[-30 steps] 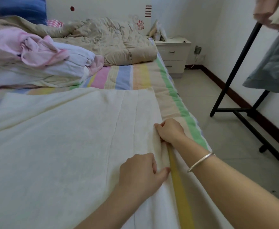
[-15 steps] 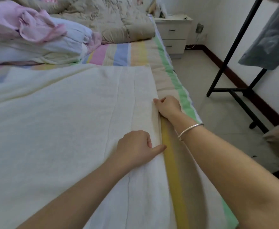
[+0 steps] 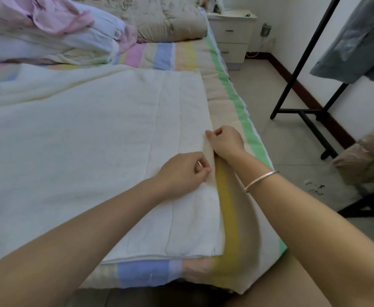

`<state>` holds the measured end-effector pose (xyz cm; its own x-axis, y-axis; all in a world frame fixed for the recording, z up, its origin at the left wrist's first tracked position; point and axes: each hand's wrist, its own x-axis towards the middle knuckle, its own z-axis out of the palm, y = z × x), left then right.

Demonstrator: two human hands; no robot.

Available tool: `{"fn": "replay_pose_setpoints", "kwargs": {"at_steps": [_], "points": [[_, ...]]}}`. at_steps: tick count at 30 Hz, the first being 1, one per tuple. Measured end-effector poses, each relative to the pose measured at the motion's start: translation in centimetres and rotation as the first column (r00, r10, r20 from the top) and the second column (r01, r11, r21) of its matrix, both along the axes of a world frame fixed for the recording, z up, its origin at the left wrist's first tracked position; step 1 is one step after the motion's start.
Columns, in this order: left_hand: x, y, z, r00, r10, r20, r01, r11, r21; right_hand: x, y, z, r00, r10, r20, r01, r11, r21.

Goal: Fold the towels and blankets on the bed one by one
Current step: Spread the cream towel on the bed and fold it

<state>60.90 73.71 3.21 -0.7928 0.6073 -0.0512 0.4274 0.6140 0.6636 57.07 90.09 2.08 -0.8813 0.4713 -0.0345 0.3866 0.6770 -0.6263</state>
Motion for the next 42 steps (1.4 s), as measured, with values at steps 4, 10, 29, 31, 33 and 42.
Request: {"fn": "replay_pose_setpoints", "kwargs": {"at_steps": [4, 10, 29, 31, 33, 42], "points": [[2.1, -3.2, 0.7, 0.991, -0.131, 0.039, 0.133, 0.991, -0.035, 5.2, -2.1, 0.2, 0.998, 0.057, 0.006, -0.057, 0.997, -0.056], [6.2, -5.1, 0.6, 0.931, -0.366, -0.003, 0.352, 0.897, -0.267, 13.4, -5.3, -0.1, 0.997, 0.011, -0.076, -0.012, 1.000, -0.012], [5.5, -6.0, 1.5, 0.905, -0.197, 0.378, 0.148, 0.977, 0.156, 18.3, -7.1, -1.0, 0.998, -0.046, -0.038, 0.042, 0.994, -0.102], [4.3, -6.5, 2.1, 0.941, -0.070, 0.332, 0.005, 0.981, 0.194, 18.9, -6.6, -0.9, 0.992, -0.088, -0.092, 0.075, 0.987, -0.143], [3.4, -6.9, 1.8, 0.979, 0.071, 0.192, -0.110, 0.974, 0.199, 19.7, -5.6, -0.8, 0.986, -0.125, -0.106, 0.108, 0.983, -0.150], [1.8, -10.5, -0.8, 0.933, 0.217, -0.286, -0.189, 0.974, 0.121, 18.6, -7.2, 0.3, 0.997, 0.002, -0.075, 0.031, 0.899, 0.437]]}}
